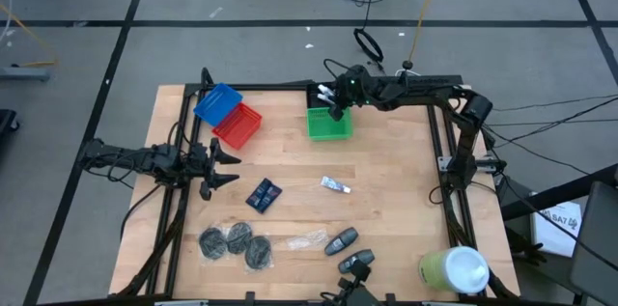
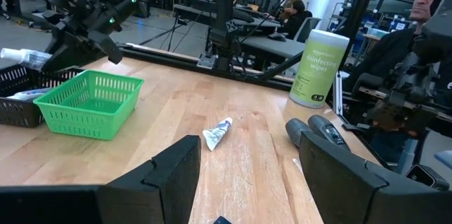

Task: Pick & Place Travel size toiletries
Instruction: Put the top white toothpaste into the black bin, then put the white toothpaste into the black bin

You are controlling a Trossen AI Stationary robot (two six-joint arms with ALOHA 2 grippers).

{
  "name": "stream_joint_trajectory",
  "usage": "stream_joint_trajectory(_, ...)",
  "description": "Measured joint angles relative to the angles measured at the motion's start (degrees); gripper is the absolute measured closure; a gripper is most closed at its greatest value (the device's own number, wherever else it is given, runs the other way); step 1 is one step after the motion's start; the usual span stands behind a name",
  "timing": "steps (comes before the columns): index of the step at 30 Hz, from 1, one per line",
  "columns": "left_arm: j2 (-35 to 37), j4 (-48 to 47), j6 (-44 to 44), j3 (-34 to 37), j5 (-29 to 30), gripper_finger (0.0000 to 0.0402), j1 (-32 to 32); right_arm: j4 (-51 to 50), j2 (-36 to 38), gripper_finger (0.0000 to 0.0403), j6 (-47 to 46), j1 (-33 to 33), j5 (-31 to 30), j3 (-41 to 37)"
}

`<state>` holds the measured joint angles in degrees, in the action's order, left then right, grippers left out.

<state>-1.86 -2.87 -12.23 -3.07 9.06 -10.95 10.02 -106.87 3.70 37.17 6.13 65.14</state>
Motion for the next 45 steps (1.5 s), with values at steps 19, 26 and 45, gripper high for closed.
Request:
stream_joint_trajectory(19, 0.01, 0.00, 0.00, 0.00, 0.00, 0.0165, -0.01, 0.03, 0.00, 0.0276, 0.00, -0.07, -0.02, -0.02)
stream_joint_trajectory(26, 0.00, 0.00, 0.00, 0.00, 0.00, 0.0165, -0.01, 0.03, 0.00, 0.0254, -0.01, -0.07, -0.04, -0.04)
stream_joint_trajectory(45, 0.00, 0.00, 0.00, 0.00, -0.02, 0.0165, 0.00, -7.78, 27.15, 0.0273, -1.25, -4.93, 0.04, -13.98)
